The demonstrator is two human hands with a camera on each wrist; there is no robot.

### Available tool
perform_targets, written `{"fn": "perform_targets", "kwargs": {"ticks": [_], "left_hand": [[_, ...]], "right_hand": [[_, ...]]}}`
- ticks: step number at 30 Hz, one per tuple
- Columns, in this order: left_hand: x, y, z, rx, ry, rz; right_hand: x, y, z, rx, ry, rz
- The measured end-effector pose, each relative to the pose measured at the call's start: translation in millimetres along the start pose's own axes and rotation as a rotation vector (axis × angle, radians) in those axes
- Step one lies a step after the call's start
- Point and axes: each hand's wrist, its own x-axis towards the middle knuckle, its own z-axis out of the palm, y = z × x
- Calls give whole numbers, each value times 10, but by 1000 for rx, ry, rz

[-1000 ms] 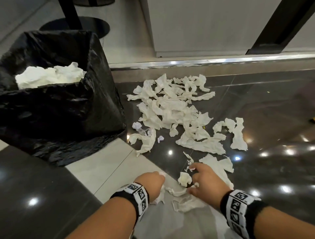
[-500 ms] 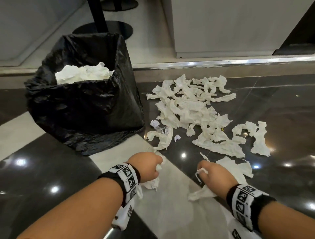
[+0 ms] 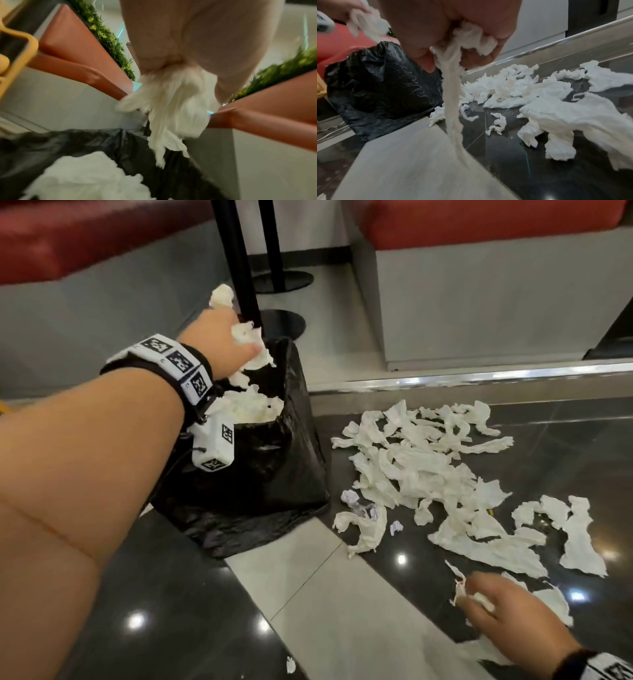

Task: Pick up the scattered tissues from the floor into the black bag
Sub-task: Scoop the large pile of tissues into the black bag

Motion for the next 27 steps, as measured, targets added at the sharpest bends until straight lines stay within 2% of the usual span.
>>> {"fn": "perform_targets", "kwargs": {"ticks": [2,4,6,8,10,12,15,17,18,19,21,23,24,25,27], "left_hand": [[11,-149,141,151,-210,-4],[-31,-226,194,206,-291,14],[-106,-286,181,184,-278,52],[-293,-362,106,125,-176,126],[-615,-494,7,69,-53,249],[-1054,-710,-95,55,-50,321],[-1694,-1206,-107,-18,-153,262],[-2043,-1556,-20,-80,-194,152],[-2195,-1709,24,-100,-198,96],[-2339,-1849,61,-112,-199,43],[-2600,-2106,156,-126,-210,-24],[-2797,-2261,242,-130,-279,-56],[-2858,-2303,276,-132,-303,-59],[-2881,-2324,304,-140,-320,-66],[-2858,-2283,371,-159,-353,-66]], "right_hand": [[-17,-61,-134,-41,17,-9],[-7,-191,-359,-56,67,-34],[35,-452,-660,-27,188,-115],[95,-864,-988,49,361,-220],[212,-1331,-1321,160,556,-346],[349,-1850,-1633,225,773,-516],[642,-2623,-1883,266,1138,-806],[937,-3105,-1880,309,1257,-820],[1081,-3318,-1835,327,1242,-805],[1221,-3498,-1756,339,1152,-784],[1484,-3712,-1516,279,774,-691],[1701,-3736,-1256,-15,377,-530],[1775,-3688,-1176,-154,242,-468],[1806,-3620,-1153,-237,168,-430],[1764,-3431,-1229,-302,117,-403]]}}
